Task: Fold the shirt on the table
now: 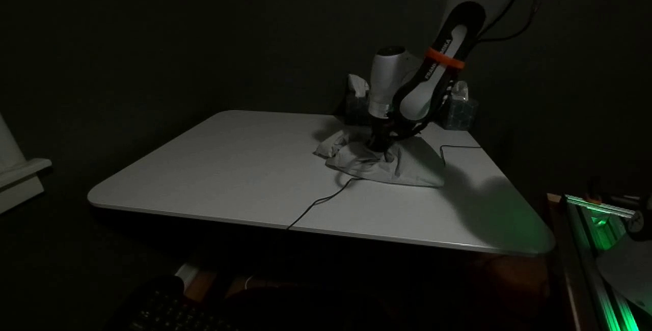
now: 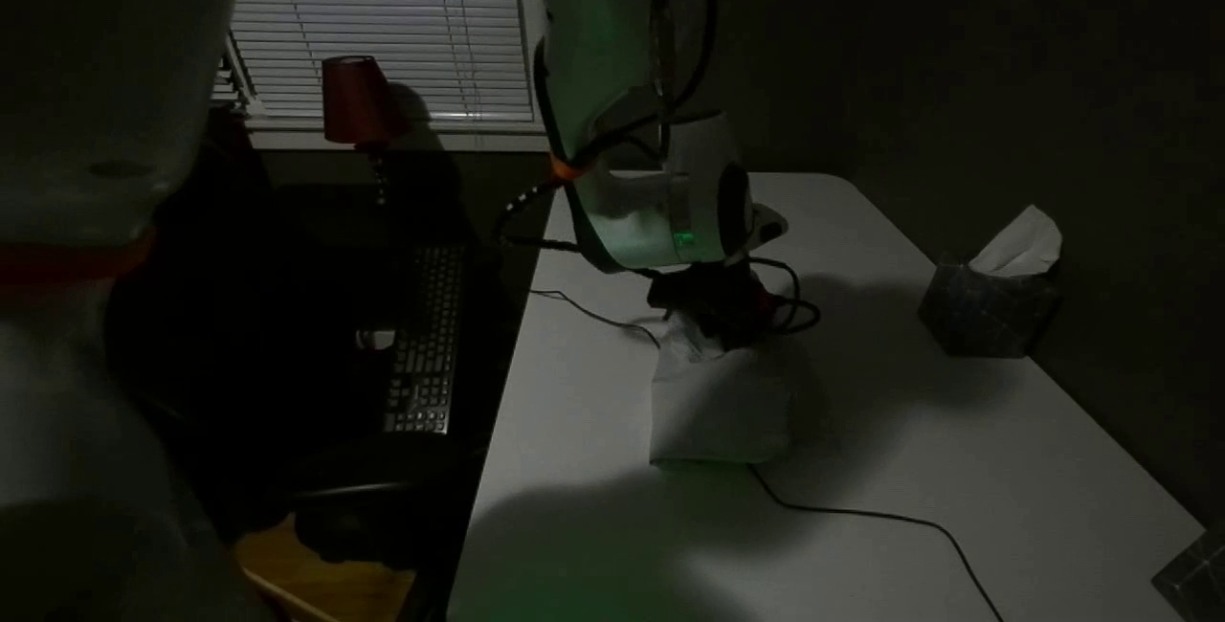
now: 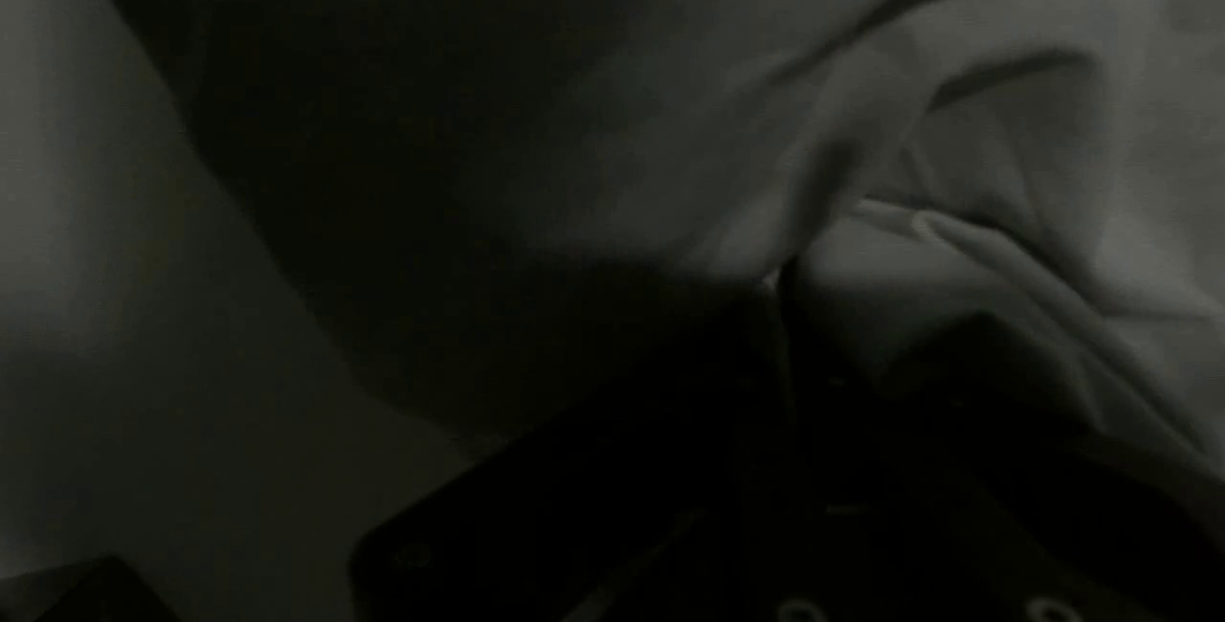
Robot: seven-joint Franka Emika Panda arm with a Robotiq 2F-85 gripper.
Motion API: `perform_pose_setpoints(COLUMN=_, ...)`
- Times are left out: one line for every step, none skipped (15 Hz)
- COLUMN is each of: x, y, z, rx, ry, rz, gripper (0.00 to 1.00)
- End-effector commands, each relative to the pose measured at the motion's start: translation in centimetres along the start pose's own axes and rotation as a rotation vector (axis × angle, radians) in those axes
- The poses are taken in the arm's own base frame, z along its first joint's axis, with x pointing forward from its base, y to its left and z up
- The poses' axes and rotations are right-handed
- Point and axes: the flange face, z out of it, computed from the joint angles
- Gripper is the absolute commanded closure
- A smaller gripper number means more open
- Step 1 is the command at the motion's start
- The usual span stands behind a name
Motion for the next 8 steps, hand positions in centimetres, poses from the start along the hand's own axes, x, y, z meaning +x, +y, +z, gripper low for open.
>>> perform_pose_setpoints(x=1.1, y=1.7, z=2.5, rx=0.048, ry=0.0, rz=-0.035, gripper=0.99)
perform_pose_setpoints(x=1.5, y=2.1, z=2.6, rx=0.053, ry=0.001, rz=-0.035, gripper=0.99)
perform_pose_setpoints(x=1.8, y=2.5, z=2.5, rx=0.058, ry=0.004, rz=-0.03, gripper=0.71)
perform_pose_setpoints(x=2.2, y=2.8, z=2.4, rx=0.064, ry=0.01, rz=-0.023, gripper=0.7)
perform_pose_setpoints(x=2.5, y=3.0, z=2.0, rx=0.071, ry=0.018, rz=-0.012, gripper=0.64)
perform_pose_setpoints(x=2.8, y=3.1, z=1.7, rx=0.085, ry=0.016, rz=0.004, gripper=0.56)
perform_pose_setpoints(x=3.0, y=3.2, z=1.1, rx=0.097, ry=0.011, rz=0.022, gripper=0.5)
perform_pose_setpoints(x=3.2, y=3.2, z=0.3, rx=0.118, ry=-0.003, rz=0.045, gripper=0.42)
